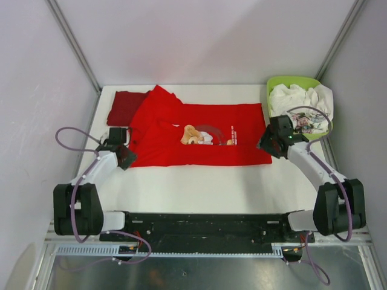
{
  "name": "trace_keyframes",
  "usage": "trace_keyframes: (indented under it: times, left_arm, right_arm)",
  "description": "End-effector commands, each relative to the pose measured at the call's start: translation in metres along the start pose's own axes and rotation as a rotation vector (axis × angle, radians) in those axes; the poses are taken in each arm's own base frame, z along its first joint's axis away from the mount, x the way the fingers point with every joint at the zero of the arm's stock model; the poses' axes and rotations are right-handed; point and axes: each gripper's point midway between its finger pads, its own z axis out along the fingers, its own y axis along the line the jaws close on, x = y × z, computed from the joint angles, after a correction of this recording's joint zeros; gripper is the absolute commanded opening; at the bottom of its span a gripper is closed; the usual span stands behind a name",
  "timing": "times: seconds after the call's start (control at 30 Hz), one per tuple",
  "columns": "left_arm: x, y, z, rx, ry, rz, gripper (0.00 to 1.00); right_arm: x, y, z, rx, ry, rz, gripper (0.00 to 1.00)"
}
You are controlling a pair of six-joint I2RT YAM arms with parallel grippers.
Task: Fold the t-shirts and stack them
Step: Fold the flattened tshirt in 1/3 of the way
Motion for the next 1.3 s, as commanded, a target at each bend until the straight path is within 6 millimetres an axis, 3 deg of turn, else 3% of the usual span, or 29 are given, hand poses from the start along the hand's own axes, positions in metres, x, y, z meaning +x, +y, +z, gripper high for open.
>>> trace_keyframes:
  times: [0.0,0.33,0.7,0.93,1.27]
  left_arm:
    - [-0.011,0.012,0.011,-0.057,-0.035,-0.065,0.35]
    - [-0.004,0.029,0.024,-0.129,-0.016,-0.035,0.36]
    - [-0.009,0.02,0.041,-0.149,0.009,-0.011,0.38]
    - [-0.024,0.015,0.036,-0.14,-0.037,-0.009,0.38]
    - [-0.031,0.014,0.033,-0.132,-0.053,0.001,0.26]
  right_arm:
    - [0.003,-0.022,-0.007,-0.042,0.01,0.096,0.57]
    - [0.007,-0.048,-0.004,-0.058,0.022,0.154,0.57]
    - [0.009,-0.049,0.005,-0.069,0.041,0.167,0.57]
    - [0.016,-0.053,0.01,-0.06,0.057,0.16,0.57]
    - [0.032,-0.06,0.021,-0.039,0.093,0.162,0.57]
